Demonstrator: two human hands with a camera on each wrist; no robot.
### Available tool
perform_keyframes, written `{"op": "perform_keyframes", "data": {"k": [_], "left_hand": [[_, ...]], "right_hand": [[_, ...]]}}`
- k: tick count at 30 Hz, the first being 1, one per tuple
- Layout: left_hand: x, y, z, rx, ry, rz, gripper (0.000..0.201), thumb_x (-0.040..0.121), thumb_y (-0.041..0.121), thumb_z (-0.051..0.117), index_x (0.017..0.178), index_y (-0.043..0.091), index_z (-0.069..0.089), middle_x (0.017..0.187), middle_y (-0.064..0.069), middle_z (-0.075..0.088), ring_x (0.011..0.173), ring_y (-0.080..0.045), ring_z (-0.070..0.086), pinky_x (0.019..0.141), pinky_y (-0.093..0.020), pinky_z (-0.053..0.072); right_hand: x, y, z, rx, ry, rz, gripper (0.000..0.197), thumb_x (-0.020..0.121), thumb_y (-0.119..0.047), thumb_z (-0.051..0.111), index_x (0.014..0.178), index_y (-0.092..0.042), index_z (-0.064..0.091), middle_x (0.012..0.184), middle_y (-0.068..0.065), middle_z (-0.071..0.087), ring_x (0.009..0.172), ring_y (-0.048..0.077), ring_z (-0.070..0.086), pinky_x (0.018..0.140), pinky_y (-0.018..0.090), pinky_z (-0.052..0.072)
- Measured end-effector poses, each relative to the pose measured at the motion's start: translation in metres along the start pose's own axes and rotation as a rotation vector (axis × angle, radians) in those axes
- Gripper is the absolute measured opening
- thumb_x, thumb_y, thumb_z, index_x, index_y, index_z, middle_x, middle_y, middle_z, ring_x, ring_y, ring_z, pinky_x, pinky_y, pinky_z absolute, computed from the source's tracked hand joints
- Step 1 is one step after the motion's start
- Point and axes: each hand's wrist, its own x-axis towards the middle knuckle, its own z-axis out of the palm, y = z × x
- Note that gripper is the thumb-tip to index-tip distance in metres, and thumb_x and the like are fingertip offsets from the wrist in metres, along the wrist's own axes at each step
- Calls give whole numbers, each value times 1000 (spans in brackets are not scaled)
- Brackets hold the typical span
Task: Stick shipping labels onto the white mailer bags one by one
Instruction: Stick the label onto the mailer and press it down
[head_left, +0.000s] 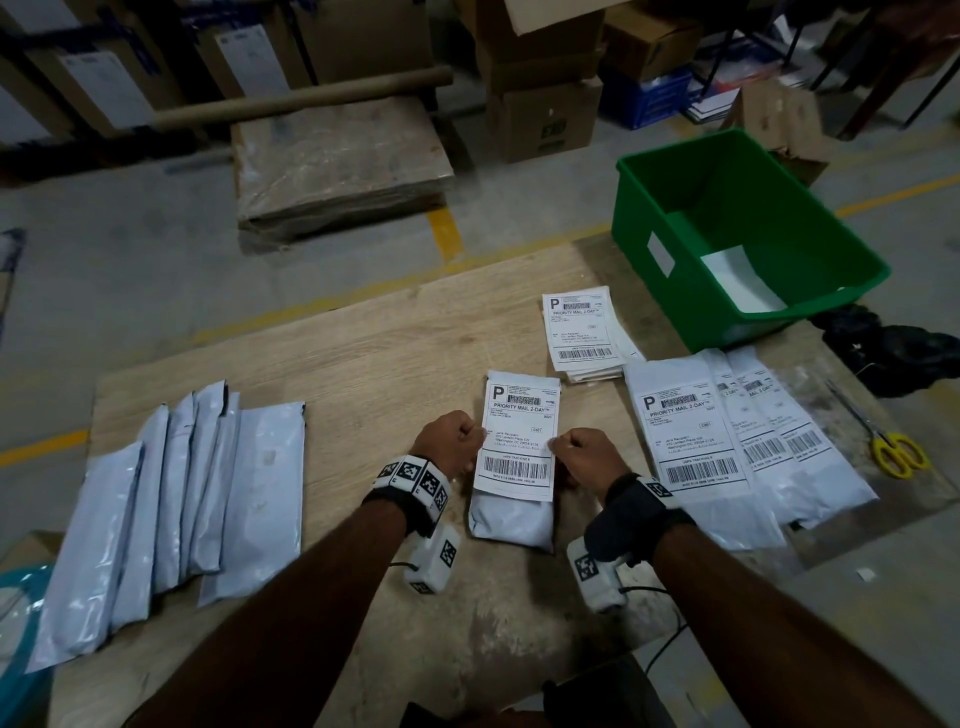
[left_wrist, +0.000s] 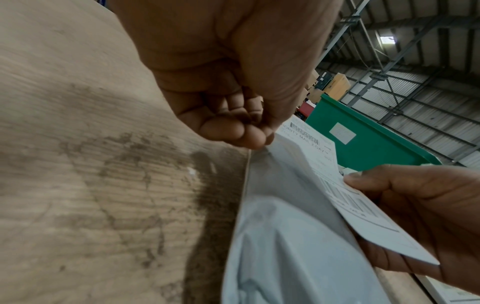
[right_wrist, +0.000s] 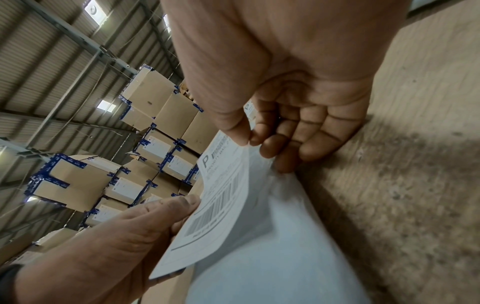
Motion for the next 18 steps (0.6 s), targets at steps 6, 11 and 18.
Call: {"op": "perform_keyframes", "data": {"k": [6,11,18], "left_hand": [[1,-4,2,1,4,-9,22,91,31,58,82,11,56,58,3,61,43,-3,53,58,-28,48],[0,-4,3,1,2,-15,22,91,31,58,84,10,57,62,1,62,47,-6,56,59,-28,49],[1,-3,2,4,-16,-9,19,92,30,57,81,15,54,60,4,61,47,-5,56,58,-26,47]], "right_hand": [[-1,-1,0,-30,-3,-1,39,88,-20,62,53,-16,44,57,5,52,60,23,51,63,33,43],[0,-1,0,-57,-11,17,35,87,-22,62,56,-15,48,62,10,57,62,24,53,67,42,50],[-1,-3,-1,-101,-14,34,31,86,-25,62,58,-14,52,73,17,66,73,35,64,72,47,54]]}}
